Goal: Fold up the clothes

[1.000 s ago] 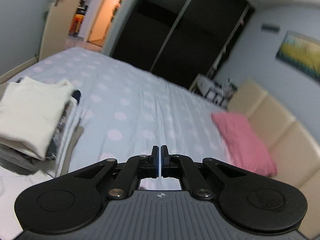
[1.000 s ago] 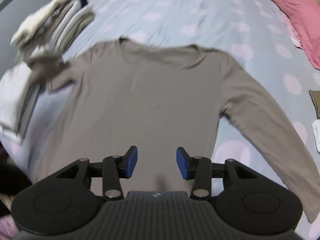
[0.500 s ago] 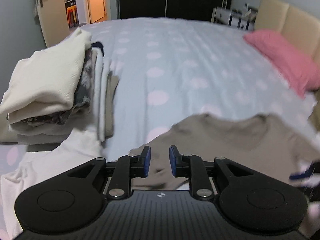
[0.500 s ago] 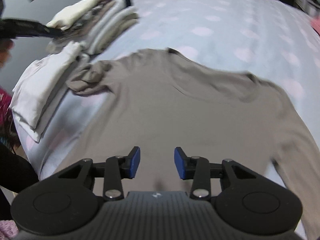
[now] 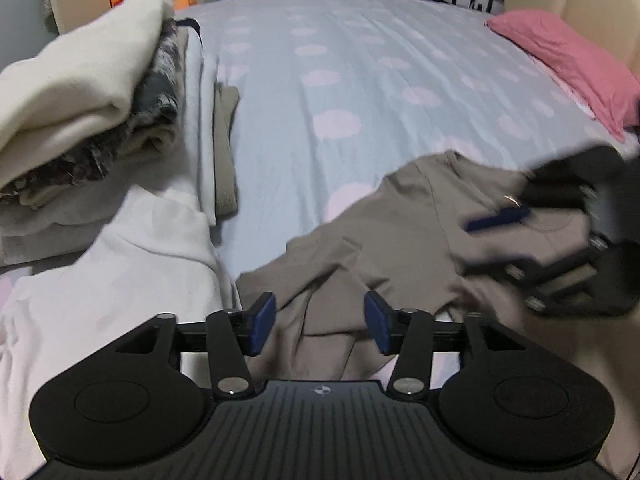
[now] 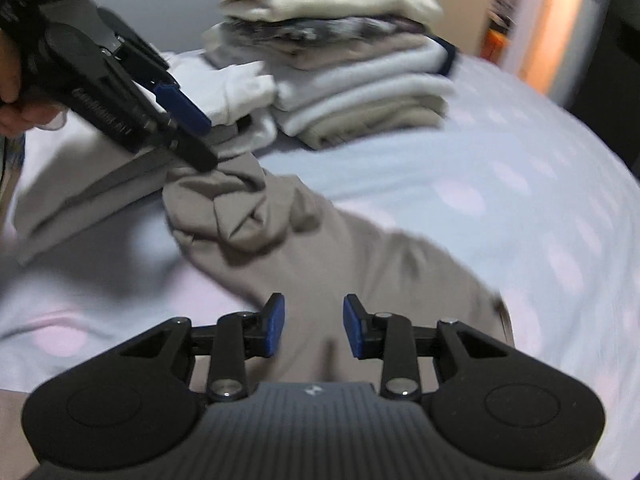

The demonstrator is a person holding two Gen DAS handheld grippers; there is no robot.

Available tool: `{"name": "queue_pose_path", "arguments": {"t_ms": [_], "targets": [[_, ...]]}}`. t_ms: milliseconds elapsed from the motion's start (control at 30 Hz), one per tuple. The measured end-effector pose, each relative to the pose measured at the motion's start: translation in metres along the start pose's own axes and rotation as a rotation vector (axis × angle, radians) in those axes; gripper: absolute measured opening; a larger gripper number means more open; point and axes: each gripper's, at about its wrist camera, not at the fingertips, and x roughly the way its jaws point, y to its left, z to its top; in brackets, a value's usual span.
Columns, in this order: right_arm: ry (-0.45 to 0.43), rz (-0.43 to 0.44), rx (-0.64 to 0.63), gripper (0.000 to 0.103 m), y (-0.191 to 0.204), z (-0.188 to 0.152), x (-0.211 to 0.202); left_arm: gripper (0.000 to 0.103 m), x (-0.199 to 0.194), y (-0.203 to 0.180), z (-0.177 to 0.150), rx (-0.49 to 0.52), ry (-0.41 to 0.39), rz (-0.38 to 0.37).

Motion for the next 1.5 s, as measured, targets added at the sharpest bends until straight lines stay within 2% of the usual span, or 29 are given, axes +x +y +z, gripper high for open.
{"name": "queue_pose_path", "arguments": {"t_ms": [100,167,233,400,533,600,700,833,1000,1200,1367,1500], "targets": [[-0.040,-0.003,-0.157,0.040,0.001,0.013,0.027,0.057,0.004,0.003,-0.002,-0.015,0.020,-0.063],[-0.050,-0.005,-0.255,0.041,0.001,0.019,0.043,0.057,0.005,0.005,-0.002,-0.020,0.018,-0.075],[-0.058,0.002,-0.335,0.047,0.001,0.023,0.055,0.058,0.005,0.006,-0.002,-0.024,0.012,-0.079],[-0.085,0.014,-0.473,0.046,-0.001,0.021,0.070,0.060,0.005,0.010,-0.002,-0.042,-0.008,-0.077],[-0.091,0.029,-0.559,0.039,0.004,0.021,0.080,0.060,0.006,0.011,0.001,-0.046,0.002,-0.080],[-0.104,0.039,-0.542,0.035,0.007,0.023,0.083,0.060,0.006,0.012,0.002,-0.051,0.005,-0.065],[-0.095,0.058,-0.515,0.005,0.011,0.029,0.083,0.059,0.003,0.020,0.002,-0.079,-0.004,-0.020],[-0.081,0.058,-0.459,0.004,0.009,0.038,0.061,0.058,-0.001,0.030,0.003,-0.104,-0.015,0.014],[0.049,0.045,-0.197,0.004,-0.013,0.061,0.016,0.058,-0.010,0.030,0.009,-0.121,-0.043,0.027],[0.096,0.013,-0.003,0.004,-0.031,0.083,-0.061,0.058,-0.021,0.025,0.011,-0.108,-0.073,0.058],[0.151,-0.018,0.117,0.003,-0.042,0.086,-0.119,0.058,-0.024,0.020,0.013,-0.106,-0.083,0.065],[0.163,-0.092,0.178,0.003,-0.053,0.076,-0.159,0.058,-0.025,0.015,0.015,-0.094,-0.086,0.067]]}}
